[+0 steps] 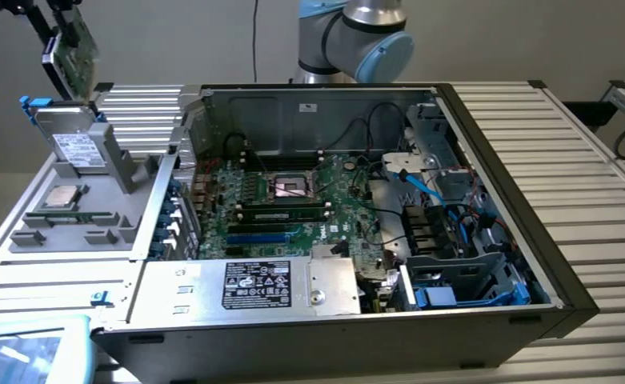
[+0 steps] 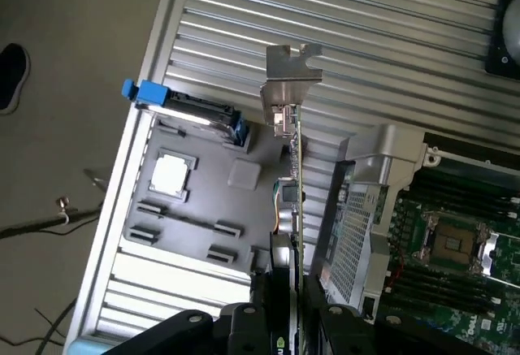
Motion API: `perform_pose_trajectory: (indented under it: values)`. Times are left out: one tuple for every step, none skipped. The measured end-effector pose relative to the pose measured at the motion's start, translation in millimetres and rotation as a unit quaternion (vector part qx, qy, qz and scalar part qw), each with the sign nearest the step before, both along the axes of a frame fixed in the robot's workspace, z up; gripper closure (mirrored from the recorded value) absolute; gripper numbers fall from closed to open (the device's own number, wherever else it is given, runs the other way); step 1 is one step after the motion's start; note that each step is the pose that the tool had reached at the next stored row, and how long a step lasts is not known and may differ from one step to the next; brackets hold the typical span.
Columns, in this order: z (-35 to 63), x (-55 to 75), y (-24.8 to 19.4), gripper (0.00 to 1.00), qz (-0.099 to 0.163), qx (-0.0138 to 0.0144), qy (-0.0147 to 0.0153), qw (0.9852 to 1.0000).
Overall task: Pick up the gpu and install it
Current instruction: 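Pick up the gpu and move the gpu toward the slot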
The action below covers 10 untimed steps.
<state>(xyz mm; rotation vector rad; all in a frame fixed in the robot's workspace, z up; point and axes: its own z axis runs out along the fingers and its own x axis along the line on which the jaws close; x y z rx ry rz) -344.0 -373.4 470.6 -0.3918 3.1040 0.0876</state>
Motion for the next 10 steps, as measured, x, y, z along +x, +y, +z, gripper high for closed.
perform_pose_trajectory:
  values:
    - [0.0, 0.2, 0.0, 0.72, 0.007, 0.0000, 0.0000, 1.0000]
    - [0.1, 0.4, 0.0, 0.72, 0.014, 0.0000, 0.0001, 0.9999]
    - [0.0, 0.6, 0.0, 0.72, 0.022, 0.0000, 0.0000, 0.9998]
    - [0.0, 0.7, 0.0, 0.72, 0.029, 0.0000, 0.0000, 0.9996]
    - [0.1, 0.9, 0.0, 0.72, 0.036, 0.0000, 0.0001, 0.9994]
    - [0.0, 1.1, 0.0, 0.72, 0.042, 0.0000, 0.0001, 0.9991]
    - [0.0, 1.3, 0.0, 0.72, 0.049, 0.0000, 0.0001, 0.9988]
    - [0.0, 1.5, 0.0, 0.72, 0.056, 0.0000, 0.0001, 0.9984]
    - [0.1, 1.6, 0.0, 0.72, 0.062, 0.0000, 0.0001, 0.9981]
    - [0.1, 1.7, 0.0, 0.72, 0.069, 0.0000, 0.0001, 0.9976]
